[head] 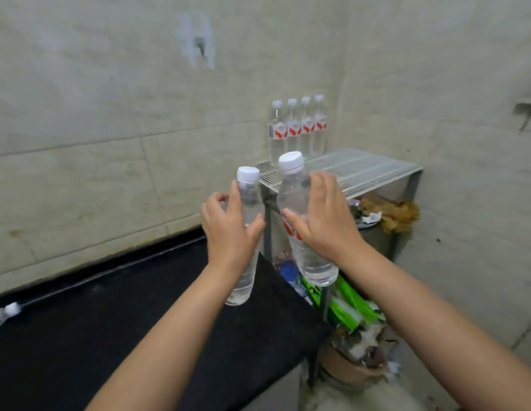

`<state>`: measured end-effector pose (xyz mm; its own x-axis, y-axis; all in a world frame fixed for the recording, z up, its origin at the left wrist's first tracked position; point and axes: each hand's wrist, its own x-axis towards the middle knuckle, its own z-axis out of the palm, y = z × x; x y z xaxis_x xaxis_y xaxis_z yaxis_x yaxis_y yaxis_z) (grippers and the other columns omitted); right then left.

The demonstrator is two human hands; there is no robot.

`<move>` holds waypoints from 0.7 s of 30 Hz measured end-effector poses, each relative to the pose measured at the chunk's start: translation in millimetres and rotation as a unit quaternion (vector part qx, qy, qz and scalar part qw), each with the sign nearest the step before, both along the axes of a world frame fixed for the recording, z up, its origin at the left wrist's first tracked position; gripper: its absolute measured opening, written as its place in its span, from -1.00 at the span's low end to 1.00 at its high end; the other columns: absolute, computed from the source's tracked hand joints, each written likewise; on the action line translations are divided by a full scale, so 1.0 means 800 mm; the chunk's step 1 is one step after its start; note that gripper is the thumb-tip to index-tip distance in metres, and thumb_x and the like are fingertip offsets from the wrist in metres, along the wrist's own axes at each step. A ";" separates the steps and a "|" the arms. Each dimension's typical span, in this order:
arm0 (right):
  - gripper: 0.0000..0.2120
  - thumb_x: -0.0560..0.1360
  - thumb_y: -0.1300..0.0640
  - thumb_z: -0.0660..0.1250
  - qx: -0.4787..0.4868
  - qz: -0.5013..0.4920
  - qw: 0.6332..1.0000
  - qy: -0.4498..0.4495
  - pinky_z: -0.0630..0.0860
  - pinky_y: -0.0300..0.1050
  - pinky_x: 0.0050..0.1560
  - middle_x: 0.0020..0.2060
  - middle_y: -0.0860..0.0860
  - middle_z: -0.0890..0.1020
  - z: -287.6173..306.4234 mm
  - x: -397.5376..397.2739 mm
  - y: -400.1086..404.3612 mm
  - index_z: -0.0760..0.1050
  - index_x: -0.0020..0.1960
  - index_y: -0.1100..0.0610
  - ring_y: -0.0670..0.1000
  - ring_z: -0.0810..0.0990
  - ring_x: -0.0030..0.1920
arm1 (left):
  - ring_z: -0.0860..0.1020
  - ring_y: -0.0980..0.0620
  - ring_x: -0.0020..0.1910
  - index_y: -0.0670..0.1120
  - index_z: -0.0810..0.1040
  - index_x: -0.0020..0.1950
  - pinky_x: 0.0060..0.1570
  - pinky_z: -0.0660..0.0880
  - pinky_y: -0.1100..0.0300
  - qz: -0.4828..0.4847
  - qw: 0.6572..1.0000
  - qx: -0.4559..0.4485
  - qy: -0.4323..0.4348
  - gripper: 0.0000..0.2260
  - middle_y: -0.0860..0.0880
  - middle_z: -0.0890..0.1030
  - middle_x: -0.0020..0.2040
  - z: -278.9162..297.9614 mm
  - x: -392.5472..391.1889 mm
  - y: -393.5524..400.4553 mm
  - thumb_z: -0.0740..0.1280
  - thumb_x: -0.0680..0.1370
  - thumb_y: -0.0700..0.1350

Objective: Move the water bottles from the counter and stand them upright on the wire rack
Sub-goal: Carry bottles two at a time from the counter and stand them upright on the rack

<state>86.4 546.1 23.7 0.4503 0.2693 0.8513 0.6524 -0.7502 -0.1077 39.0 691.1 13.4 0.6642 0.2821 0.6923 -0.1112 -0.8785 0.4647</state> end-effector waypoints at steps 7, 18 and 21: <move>-0.47 0.37 -0.08 0.13 0.038 -0.055 0.992 -0.105 0.51 -0.05 -0.07 -0.08 0.38 0.55 0.061 0.122 -0.088 0.20 0.16 0.30 0.11 0.26 -0.07 | 0.30 -0.27 0.22 -0.24 0.24 0.43 0.25 0.23 0.00 -0.013 0.997 -0.057 -0.054 -0.38 -0.34 0.33 0.23 0.086 0.131 -0.093 0.37 0.45 -0.09; -0.48 0.35 -0.07 0.13 0.066 -0.044 0.992 -0.096 0.55 -0.07 -0.09 -0.11 0.36 0.56 0.093 0.359 -0.155 0.22 0.12 0.32 0.08 0.28 -0.05 | 0.30 -0.27 0.20 -0.25 0.25 0.41 0.25 0.22 -0.02 0.010 0.996 -0.063 -0.066 -0.36 -0.33 0.33 0.24 0.126 0.347 -0.144 0.42 0.43 -0.06; -0.48 0.35 -0.07 0.14 0.041 -0.028 0.998 -0.047 0.59 0.08 -0.13 -0.13 0.33 0.56 0.086 0.415 -0.168 0.27 0.10 0.34 0.14 0.41 -0.06 | 0.26 -0.21 0.23 -0.20 0.19 0.45 0.28 0.17 0.03 0.031 0.996 -0.068 -0.044 -0.36 -0.29 0.28 0.29 0.115 0.389 -0.148 0.39 0.46 -0.10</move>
<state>418.6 411.5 92.4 0.3794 0.1731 0.9089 0.6200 -0.7767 -0.1109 350.5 572.8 105.1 0.5815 0.4160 0.6991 -0.1046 -0.8140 0.5714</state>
